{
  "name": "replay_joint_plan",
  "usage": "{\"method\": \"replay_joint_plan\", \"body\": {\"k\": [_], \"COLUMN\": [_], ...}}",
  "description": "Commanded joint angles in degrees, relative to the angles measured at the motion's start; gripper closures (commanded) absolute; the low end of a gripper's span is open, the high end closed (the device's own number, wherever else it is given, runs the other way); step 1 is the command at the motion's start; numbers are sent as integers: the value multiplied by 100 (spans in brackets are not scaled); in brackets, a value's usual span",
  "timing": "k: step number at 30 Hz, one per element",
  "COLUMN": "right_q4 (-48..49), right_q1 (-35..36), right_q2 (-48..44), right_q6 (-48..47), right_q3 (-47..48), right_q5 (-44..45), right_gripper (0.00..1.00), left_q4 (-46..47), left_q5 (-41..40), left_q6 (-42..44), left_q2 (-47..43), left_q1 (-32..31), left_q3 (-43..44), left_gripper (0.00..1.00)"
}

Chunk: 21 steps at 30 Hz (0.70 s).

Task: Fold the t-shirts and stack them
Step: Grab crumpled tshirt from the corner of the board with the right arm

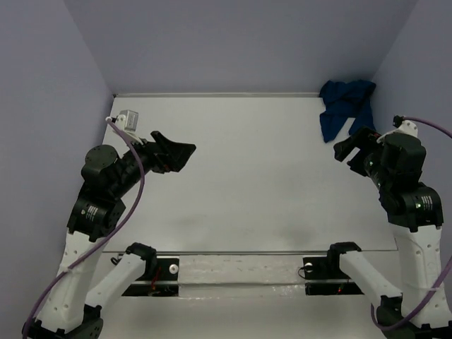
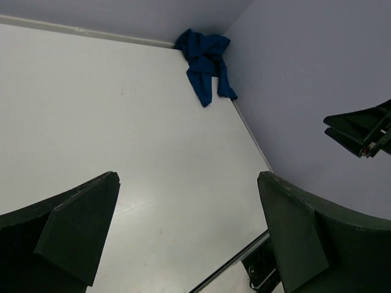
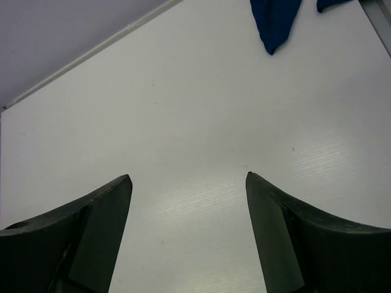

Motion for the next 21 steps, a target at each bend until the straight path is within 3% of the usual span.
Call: {"method": "replay_joint_plan", "body": {"k": [1,3,5,11,21], "right_q4": [435,620,1032,1964,3433], "right_q1": [42,42,42,-422,-1882], "right_q2": [157,350,630,1710,3873], "right_q6": [106,72,80,89,203], "right_q3": [-274,-459,-660,-898,-741], "right_q5": [159,230,369,450,-762], "right_gripper": [17,5,5,11,20], "left_q4": [208,191,199,235,15], "left_q5": [-20,68,95,103,-143], "left_q6": [91,82,47,-94,-68], "left_q2": [111,225,252,173,-38], "left_q1": [-44,-106,-106,-106,-106], "left_q3": [70,70,0,-307,-729], "left_gripper": [1,1,1,1,1]}}
